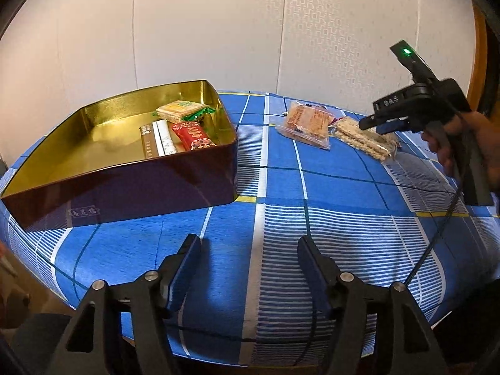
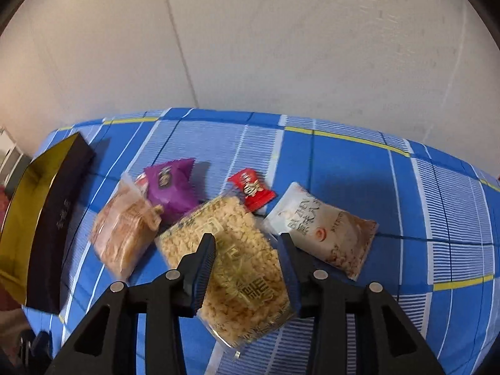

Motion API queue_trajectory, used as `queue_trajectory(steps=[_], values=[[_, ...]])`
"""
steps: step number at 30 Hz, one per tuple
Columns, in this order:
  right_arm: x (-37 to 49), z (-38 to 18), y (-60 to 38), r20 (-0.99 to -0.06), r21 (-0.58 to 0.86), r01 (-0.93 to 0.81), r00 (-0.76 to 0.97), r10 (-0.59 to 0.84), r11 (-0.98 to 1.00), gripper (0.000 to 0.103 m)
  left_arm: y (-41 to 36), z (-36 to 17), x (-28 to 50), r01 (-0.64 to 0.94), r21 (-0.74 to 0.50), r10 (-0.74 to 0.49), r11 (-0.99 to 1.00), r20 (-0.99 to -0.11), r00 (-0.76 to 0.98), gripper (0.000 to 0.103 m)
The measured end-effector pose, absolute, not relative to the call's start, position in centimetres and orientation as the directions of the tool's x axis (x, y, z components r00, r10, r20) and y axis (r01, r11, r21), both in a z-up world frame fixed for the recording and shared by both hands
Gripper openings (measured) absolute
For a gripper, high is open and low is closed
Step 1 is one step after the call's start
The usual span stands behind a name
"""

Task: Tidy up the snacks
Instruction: 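Move the right tool to the clear puffed-rice bag and grasp it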

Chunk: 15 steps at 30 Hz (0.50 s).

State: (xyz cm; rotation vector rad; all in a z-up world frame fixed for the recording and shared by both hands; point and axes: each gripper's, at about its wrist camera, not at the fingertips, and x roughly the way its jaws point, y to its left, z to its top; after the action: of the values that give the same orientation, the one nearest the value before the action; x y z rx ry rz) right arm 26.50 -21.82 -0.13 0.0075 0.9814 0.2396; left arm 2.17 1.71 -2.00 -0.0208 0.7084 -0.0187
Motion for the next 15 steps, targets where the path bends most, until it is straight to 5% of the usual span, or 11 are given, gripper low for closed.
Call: queue_trajectory(steps=[7, 12, 15], values=[[23.1, -0.2, -21.2, -0.839, 0.09, -0.312, 0.488, 0.241, 0.946, 0.043, 1.6, -1.9, 2.3, 0.016, -0.027, -0.03, 1.0, -0.651, 0.759, 0.067], [22.5, -0.4, -20.0, -0.843, 0.024, -0.317, 0.504, 0.19, 0.948, 0.081, 1.4, -1.9, 2.3, 0.022, -0.021, -0.031, 1.0, -0.653, 0.757, 0.067], [22.8, -0.4, -18.8, -0.847, 0.012, -0.322, 0.5, 0.181, 0.947, 0.081, 1.4, -1.9, 2.3, 0.022, -0.023, -0.032, 0.999, -0.654, 0.755, 0.067]])
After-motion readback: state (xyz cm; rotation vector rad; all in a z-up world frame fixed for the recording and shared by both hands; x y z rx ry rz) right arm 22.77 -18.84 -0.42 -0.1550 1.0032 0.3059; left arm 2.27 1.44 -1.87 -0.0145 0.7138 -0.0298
